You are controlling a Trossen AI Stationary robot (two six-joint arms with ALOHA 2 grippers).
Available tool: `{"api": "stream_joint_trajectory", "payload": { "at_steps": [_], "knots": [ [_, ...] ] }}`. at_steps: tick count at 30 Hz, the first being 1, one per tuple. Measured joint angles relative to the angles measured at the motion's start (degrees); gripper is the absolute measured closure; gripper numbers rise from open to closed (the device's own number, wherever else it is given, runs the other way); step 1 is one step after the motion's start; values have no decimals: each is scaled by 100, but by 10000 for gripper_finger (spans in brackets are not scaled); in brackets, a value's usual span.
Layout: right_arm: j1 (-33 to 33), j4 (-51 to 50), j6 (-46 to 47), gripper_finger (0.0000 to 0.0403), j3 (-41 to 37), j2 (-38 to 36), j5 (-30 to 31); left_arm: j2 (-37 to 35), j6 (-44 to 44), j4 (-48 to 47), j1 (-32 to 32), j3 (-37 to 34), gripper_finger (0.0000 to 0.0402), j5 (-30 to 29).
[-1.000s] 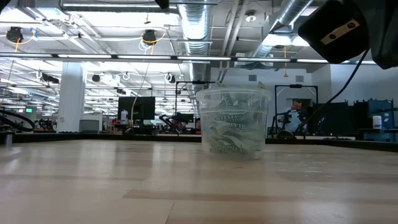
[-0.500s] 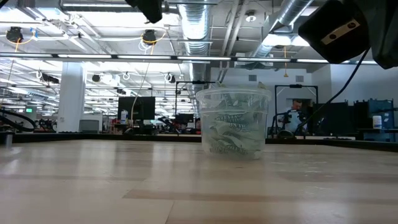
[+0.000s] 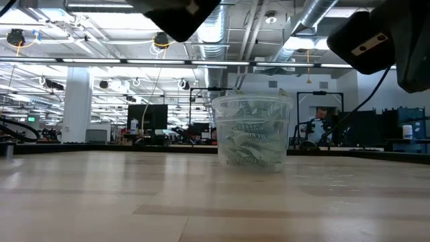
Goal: Pick and place Stevia / Truvia into bins
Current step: Put the stevia packet into the transparent container
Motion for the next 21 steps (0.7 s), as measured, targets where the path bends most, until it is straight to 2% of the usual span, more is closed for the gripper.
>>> {"api": "stream_joint_trajectory", "payload": {
  "at_steps": [3,8,15,21],
  "knots": [
    [0,9,4,403,0,0,1,0,156,472,-69,-266,274,-22],
    [0,9,6,403,0,0,151,-8,161,483,-97,-424,274,-486],
    [-58,-363,35,403,2,-2,1026,-9,-199,-747,134,-442,274,-1585],
    [-406,-1193,204,403,-32,-50,1045,-9,-468,-1705,647,-444,274,-1597]
  ]
}}
